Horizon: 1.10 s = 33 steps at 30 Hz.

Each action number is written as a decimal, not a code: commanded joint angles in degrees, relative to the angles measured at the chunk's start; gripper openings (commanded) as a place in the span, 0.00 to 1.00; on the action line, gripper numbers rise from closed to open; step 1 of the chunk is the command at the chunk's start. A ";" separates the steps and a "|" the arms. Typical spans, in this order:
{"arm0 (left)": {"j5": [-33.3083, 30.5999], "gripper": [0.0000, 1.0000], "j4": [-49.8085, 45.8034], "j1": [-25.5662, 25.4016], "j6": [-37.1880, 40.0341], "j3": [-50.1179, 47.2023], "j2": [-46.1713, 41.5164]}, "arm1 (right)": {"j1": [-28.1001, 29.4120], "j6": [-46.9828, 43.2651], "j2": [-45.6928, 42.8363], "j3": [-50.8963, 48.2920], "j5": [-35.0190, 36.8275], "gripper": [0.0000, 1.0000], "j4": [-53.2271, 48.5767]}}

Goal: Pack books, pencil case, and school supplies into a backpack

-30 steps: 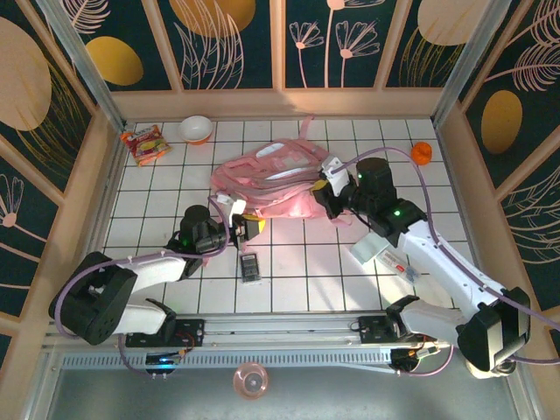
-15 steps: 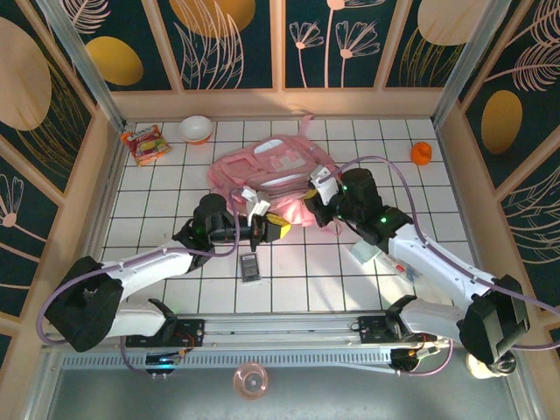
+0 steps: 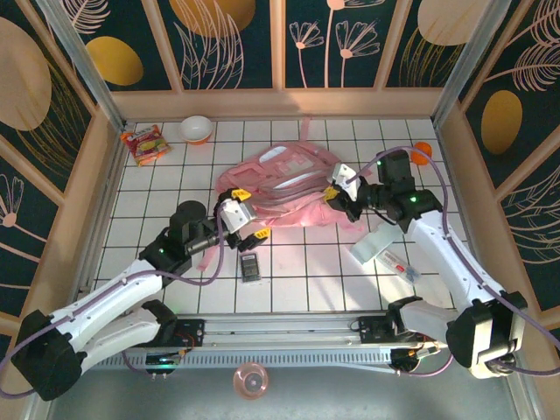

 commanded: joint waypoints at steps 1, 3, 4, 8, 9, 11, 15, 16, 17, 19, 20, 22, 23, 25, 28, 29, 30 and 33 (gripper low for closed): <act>-7.92 0.96 -6.28 -0.12 15.50 -0.91 3.19 | -0.55 -7.30 -0.07 3.75 -9.98 0.00 -0.50; -10.08 0.98 -5.63 -0.08 17.66 -0.20 6.42 | -0.74 -8.32 0.42 4.26 -10.54 0.00 -0.71; -10.88 0.98 -4.00 0.05 18.42 -0.25 8.16 | -0.80 -8.78 0.85 4.73 -10.71 0.00 -1.13; -8.95 0.99 3.49 1.48 19.69 0.96 15.07 | -1.05 -10.96 2.30 6.60 -11.29 0.00 -4.02; -7.96 0.98 4.40 1.67 19.59 1.85 16.53 | -1.08 -11.25 2.46 6.83 -11.32 0.00 -4.37; -5.04 0.88 4.51 1.63 19.04 4.45 19.64 | -1.37 -10.19 2.36 6.82 -10.88 0.00 -3.42; 2.18 0.44 2.34 1.61 15.70 8.02 21.55 | -3.54 -7.28 1.96 5.30 -9.85 0.00 -0.28; 4.57 0.36 2.25 1.56 14.48 8.17 21.28 | -4.12 -6.39 1.91 4.71 -9.56 0.00 0.54; 7.15 0.27 1.92 1.60 13.10 8.18 20.80 | -4.61 -5.46 1.73 4.11 -9.04 0.00 1.52; 10.42 0.06 1.45 1.62 8.92 8.27 19.52 | -5.38 -2.71 1.24 2.26 -6.46 0.00 4.77; 11.54 0.00 1.51 1.64 6.12 8.00 18.74 | -5.63 -1.14 0.84 0.66 -4.02 0.00 7.04; 13.15 0.00 1.30 1.66 1.56 7.41 17.24 | -6.54 1.49 0.17 -2.51 1.23 0.00 11.76; 13.05 0.00 2.05 1.71 -1.77 6.83 16.62 | -7.15 2.85 -0.02 -3.89 4.08 0.02 14.34; 13.07 0.00 3.78 1.66 -7.77 5.38 15.86 | -8.31 5.83 -0.33 -5.90 7.61 0.15 18.28; 12.61 0.00 5.51 1.64 -15.55 3.76 16.09 | -8.84 11.71 -1.69 -6.01 10.88 0.41 20.77; 12.20 0.00 6.11 1.69 -18.08 3.31 16.50 | -8.85 14.00 -2.54 -5.63 11.69 0.46 20.33; 12.25 0.00 6.32 1.64 -19.47 3.20 17.00 | -8.76 16.06 -3.49 -4.78 12.30 0.49 19.40; 12.65 0.00 7.51 1.71 -24.33 3.06 18.92 | -8.16 27.02 -7.30 -1.84 16.41 0.55 15.16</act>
